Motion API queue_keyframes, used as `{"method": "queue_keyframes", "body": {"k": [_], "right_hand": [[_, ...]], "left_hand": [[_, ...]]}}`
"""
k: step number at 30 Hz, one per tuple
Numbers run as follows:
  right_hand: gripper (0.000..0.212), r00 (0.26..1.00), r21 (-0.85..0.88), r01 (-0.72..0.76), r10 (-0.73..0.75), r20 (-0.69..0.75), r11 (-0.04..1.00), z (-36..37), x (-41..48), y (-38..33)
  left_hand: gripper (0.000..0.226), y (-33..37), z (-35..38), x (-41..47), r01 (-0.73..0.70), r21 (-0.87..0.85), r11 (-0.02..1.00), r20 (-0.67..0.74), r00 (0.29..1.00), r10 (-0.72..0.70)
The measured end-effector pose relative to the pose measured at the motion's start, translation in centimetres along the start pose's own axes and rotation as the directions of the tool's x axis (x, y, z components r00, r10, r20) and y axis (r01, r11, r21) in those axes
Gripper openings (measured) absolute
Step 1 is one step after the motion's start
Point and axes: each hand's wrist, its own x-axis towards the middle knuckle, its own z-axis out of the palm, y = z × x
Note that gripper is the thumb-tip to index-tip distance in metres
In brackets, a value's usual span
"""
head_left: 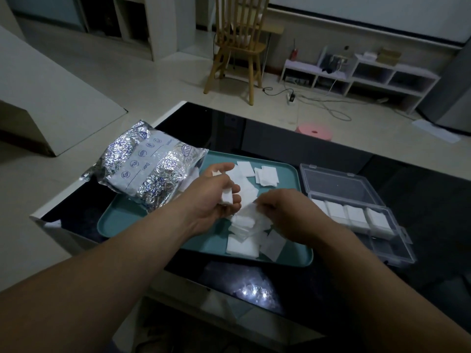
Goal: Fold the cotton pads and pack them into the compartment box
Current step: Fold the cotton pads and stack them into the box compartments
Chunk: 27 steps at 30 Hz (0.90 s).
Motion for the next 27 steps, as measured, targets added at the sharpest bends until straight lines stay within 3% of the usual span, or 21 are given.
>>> {"method": "queue_keyframes", "body": {"k": [4,7,11,14,16,18,22,27], "right_hand": [[0.024,0.927,0.113,-0.045,0.084,-0.367,0.993,-0.9,-0.1,-0.8],[0.02,0.875,0.23,-0.022,0.13,-0.467,0.973,-1.1,-0.5,-2.3],[0.02,0.905,0.252,0.029,0.081,-0.417,0.967,-0.8,-1.6,-3.4],[0.019,0.95,0.366,0.108,0.012,-0.311,0.924,-1.8,-2.8,-2.7],[0.031,0.953,0.295,0.156,-0.066,-0.295,0.943,-2.3,-3.8,-2.0],[0.039,0.945,0.224,0.184,-0.109,-0.309,0.957,-2.4,-4.5,-1.5],[0.036,0.94,0.264,0.158,-0.063,-0.335,0.952,-2.6,-5.7,-1.1],[0.038,0.951,0.329,0.135,-0.029,-0.307,0.935,-3.7,-7.5,0.1]], "left_hand": [[0.04,-0.1,0.9,0.2,-0.092,0.033,0.995,0.043,0.995,0.091],[0.025,-0.7,2.0,0.1,-0.146,0.061,0.987,0.086,0.986,0.14],[0.026,-1.2,3.1,0.0,-0.119,0.015,0.993,0.171,0.979,0.115],[0.027,-0.9,3.0,-0.2,-0.001,-0.064,0.998,0.22,0.975,0.015],[0.028,-0.6,3.1,-0.7,0.088,-0.082,0.993,0.265,0.962,-0.064],[0.04,-0.5,3.7,-1.5,0.147,-0.06,0.987,0.318,0.94,-0.121],[0.07,-1.3,4.9,-2.0,0.192,-0.088,0.977,0.428,0.893,-0.137],[0.032,-1.3,6.1,-2.7,0.233,-0.089,0.968,0.47,0.867,-0.165]]}}
